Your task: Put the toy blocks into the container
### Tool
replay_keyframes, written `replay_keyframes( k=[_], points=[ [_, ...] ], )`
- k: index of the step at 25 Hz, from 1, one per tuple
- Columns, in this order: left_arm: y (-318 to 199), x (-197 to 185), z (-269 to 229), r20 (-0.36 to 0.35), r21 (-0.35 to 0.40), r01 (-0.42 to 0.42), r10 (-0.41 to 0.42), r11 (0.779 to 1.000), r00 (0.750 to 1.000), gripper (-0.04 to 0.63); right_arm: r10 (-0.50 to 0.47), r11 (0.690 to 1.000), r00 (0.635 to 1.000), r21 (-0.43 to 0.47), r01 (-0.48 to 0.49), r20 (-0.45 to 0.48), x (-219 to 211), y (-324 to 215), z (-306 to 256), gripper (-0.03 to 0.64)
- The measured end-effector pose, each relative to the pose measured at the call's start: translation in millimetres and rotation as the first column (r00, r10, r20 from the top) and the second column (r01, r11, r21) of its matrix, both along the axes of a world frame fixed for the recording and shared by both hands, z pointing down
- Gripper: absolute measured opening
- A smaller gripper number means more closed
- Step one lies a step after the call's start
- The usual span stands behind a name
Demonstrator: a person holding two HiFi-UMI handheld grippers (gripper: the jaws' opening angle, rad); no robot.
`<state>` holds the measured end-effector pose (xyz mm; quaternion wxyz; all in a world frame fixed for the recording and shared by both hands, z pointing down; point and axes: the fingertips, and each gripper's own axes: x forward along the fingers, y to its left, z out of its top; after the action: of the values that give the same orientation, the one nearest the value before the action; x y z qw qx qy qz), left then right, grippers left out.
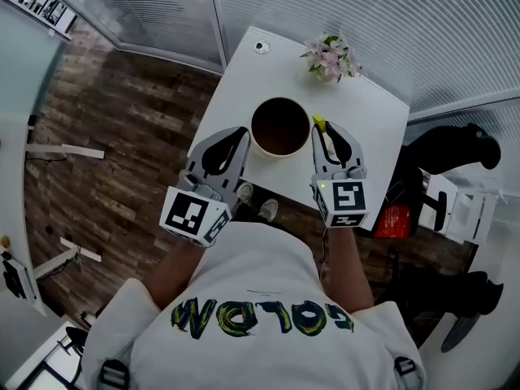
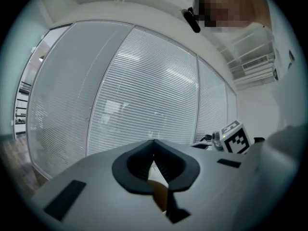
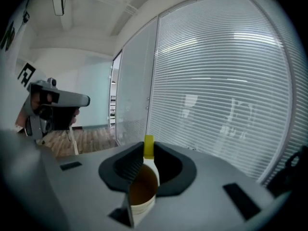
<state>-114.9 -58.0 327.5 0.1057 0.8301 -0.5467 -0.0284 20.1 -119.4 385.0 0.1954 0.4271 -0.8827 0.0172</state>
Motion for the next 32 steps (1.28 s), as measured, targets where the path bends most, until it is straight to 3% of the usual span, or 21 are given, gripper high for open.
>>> replay_keyframes(
  k=[8,17,25,32],
  points=[
    [3.5,-8.1,7.8,-0.004,-0.017,0.003,-0.003,1.000,1.000,0.012,-0.093,0.992,0.989,-0.101,0.081,-0.119,-40.4,-25.9,83.7,0.072],
    [4.4,-12.8,19.1,-0.010,-0.044,-0.001,0.000,0.999,1.000,0.012,-0.195,0.948,0.963,-0.286,0.137,-0.187,-62.7,-35.6,165.5,0.074],
    [3.6,-19.8,20.1,-0.001,-0.047,0.009,-0.009,0.999,1.000,0.012,-0.199,0.952,0.967,-0.268,0.151,-0.159,-66.8,-34.7,161.0,0.103],
    [-0.9,-8.0,17.1,0.001,-0.040,-0.029,0.029,0.999,1.000,0.012,-0.111,0.974,0.988,-0.210,0.086,-0.110,-37.8,-36.1,119.6,0.098]
  ],
)
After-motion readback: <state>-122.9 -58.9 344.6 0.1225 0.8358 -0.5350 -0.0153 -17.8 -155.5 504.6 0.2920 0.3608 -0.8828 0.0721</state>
